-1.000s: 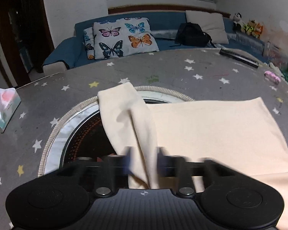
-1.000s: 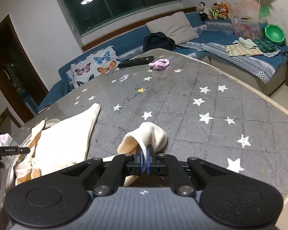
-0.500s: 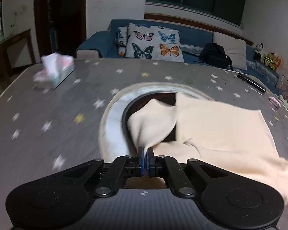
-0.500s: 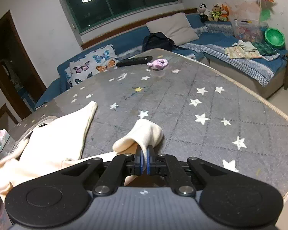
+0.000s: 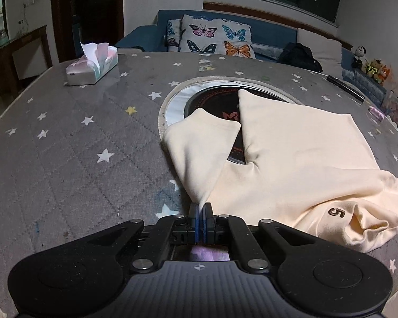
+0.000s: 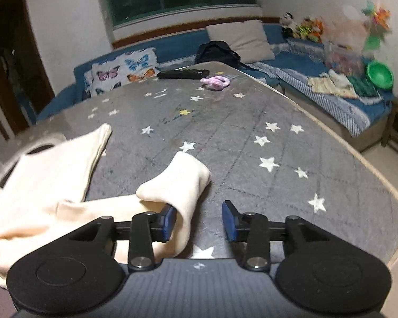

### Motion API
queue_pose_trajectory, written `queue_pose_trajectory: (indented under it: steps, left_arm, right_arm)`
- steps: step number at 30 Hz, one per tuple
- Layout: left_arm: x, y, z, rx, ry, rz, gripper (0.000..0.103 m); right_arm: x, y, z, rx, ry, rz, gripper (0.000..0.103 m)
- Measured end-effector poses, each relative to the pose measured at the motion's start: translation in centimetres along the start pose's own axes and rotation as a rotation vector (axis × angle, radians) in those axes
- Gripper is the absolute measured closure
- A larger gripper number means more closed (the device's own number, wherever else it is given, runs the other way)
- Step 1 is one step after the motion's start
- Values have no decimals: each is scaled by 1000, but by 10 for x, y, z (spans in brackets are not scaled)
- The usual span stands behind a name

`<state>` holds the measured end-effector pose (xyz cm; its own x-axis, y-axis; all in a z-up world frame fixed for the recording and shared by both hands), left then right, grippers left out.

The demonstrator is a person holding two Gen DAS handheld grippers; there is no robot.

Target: Fold clothes

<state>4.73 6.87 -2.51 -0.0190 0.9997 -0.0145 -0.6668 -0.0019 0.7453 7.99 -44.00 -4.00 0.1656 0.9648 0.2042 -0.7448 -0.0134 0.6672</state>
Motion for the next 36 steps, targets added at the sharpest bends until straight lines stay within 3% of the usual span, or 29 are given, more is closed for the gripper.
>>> queue_pose_trajectory:
  steps: [5, 7, 9, 14, 18, 21, 24, 29, 31, 36]
  left_arm:
    - [-2, 11, 2, -30, -34, 14, 94]
    - [-3, 16, 2, -46, -52, 18, 77]
    - [-7, 23, 2, -66, -76, 8, 68]
    - [-43, 34, 0, -110, -197, -82, 68]
    - [-79, 37, -2, -138, -298, -172, 64]
    - [-107, 32, -5, -148, -387, -229, 58]
    - [-128, 20, -10, -142, -453, -244, 58]
    - [-140, -1, -14, -102, -479, -248, 60]
    - [-140, -6, -17, -85, -474, -252, 74]
    - [-138, -2, -17, -103, -455, -268, 92]
  right_arm:
    - [5, -4, 10, -62, 104, -65, 56]
    - [-5, 0, 20, -97, 79, -95, 52]
    - [-18, 6, 28, -117, 36, -113, 51]
    - [-32, 21, 36, -124, 43, -143, 51]
    - [-12, 34, 34, -99, 92, -46, 52]
    - [21, 40, 28, -52, 157, 86, 53]
    - [58, 46, 18, -9, 240, 217, 54]
    - [121, 50, -9, 76, 393, 395, 56]
    - [148, 52, -27, 114, 461, 455, 59]
    - [167, 59, -45, 136, 523, 495, 62]
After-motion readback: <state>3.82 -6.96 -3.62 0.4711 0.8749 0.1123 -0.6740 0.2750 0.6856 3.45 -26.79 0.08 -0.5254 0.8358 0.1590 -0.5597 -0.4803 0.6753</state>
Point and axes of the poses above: each gripper's, at about its wrist camera, not at the fingertips, and y roughly against the way its jaws point, x to its left, z to its top, the point moved 7 cm from there along -y, roughly the way its jaws point, and after that the axes turned 5 degrees about -y, right-handed, at the moved point
